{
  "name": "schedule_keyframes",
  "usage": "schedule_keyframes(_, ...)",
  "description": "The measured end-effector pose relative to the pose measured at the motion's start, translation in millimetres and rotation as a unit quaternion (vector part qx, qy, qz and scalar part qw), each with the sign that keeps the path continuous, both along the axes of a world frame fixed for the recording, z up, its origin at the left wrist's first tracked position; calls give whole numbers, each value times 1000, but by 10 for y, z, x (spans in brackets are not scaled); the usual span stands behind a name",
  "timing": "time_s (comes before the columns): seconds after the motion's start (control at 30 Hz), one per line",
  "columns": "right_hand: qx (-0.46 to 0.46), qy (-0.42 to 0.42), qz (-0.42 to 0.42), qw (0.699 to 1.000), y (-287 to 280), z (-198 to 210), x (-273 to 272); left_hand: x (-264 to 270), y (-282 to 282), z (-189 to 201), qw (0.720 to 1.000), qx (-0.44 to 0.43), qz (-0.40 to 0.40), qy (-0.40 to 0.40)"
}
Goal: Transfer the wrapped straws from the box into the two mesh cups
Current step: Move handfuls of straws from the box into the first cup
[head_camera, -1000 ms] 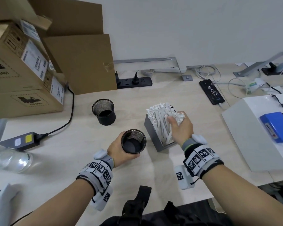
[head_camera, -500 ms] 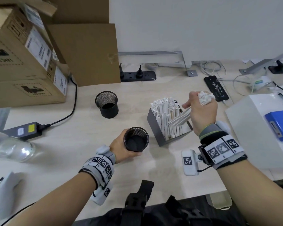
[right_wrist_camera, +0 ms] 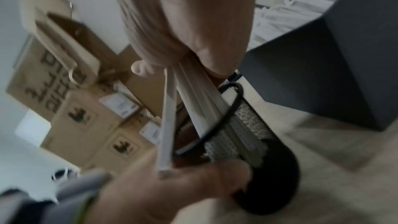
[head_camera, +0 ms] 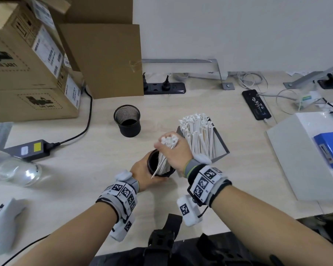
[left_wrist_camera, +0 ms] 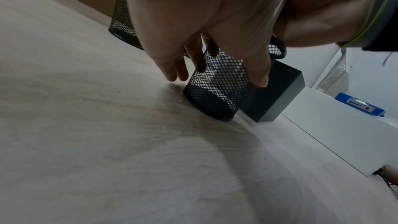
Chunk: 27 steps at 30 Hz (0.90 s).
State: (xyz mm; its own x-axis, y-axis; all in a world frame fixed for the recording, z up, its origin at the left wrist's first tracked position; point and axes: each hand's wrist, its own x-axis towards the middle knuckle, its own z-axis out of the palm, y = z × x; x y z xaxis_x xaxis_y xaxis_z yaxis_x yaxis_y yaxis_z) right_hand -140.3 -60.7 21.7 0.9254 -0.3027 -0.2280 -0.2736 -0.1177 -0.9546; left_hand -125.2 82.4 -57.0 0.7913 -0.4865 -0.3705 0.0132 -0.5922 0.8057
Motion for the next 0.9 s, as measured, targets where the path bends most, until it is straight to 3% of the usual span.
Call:
schedule_keyframes(0.1, -67, 20, 5, 998, 2, -40, 77, 13, 4, -4, 1000, 12, -7, 2)
schedule_keyframes(0.2, -75, -3, -31, 997, -43, 2, 179, 9, -8, 33, 998, 37, -41, -24)
schedule_keyframes(0.43, 79, -50, -119, 988, -139, 99, 266, -18, -19, 36, 998, 30, -32, -47)
schedule_keyframes(0.6, 101, -91, -137, 981, -101, 88, 293, -23, -13, 36, 998, 38, -30, -37)
schedule_keyframes(0.7, 2, -57, -50, 997, -77, -5, 226, -12, -12, 7, 998, 41, -23, -32)
schedule_keyframes(0.8, -116, 21, 52, 992, -73, -135, 94, 12, 0, 44, 999, 17, -18, -21)
schedule_keyframes(0.9, -111, 6, 13, 994, -136, -135, 7, 32, 8, 61, 1000, -11, 0, -8)
